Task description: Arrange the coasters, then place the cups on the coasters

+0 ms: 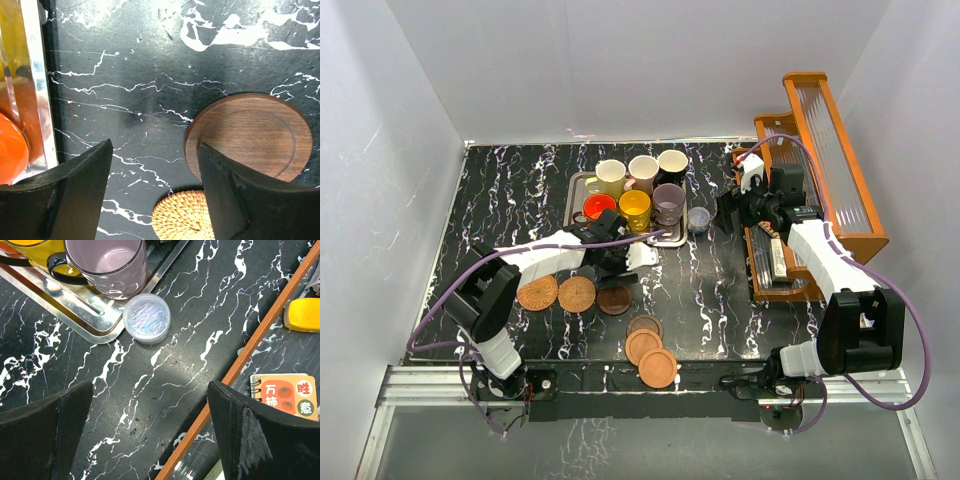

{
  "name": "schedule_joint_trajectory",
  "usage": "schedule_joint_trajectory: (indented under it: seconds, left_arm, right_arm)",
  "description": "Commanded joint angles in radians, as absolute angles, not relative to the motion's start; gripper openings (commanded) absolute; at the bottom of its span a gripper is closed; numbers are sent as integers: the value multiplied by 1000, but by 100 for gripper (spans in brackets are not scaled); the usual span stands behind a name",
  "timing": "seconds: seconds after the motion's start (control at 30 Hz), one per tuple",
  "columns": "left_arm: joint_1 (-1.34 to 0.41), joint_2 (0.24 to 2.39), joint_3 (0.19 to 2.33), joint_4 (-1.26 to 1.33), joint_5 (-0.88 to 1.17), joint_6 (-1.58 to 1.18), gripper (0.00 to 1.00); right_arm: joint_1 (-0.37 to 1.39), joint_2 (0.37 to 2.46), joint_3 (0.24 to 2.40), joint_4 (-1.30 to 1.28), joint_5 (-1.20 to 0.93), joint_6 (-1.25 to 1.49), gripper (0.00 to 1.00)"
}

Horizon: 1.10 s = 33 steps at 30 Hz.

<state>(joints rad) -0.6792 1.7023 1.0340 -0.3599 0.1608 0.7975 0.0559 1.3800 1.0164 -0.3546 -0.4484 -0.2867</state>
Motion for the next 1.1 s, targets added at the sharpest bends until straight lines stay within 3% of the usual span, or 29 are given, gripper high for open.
schedule_joint_trajectory:
  seconds: [0.0, 0.23, 0.63, 1.07]
  left_arm:
    - [-666, 1709, 1001, -385, 67, 833, 67]
    - [-658, 1687, 1028, -398, 96, 822, 67]
    - [-718, 1679, 1190, -595, 455, 792, 68]
    - [-899, 1776, 1202, -554, 465, 767, 69]
  right_arm:
    - [49, 1356, 1011, -307, -459, -300, 98]
    - [48, 1354, 1012, -306, -460, -301, 98]
    - [38, 1351, 1010, -308, -456, -299, 98]
    - [22, 1344, 1008, -307, -464, -298, 98]
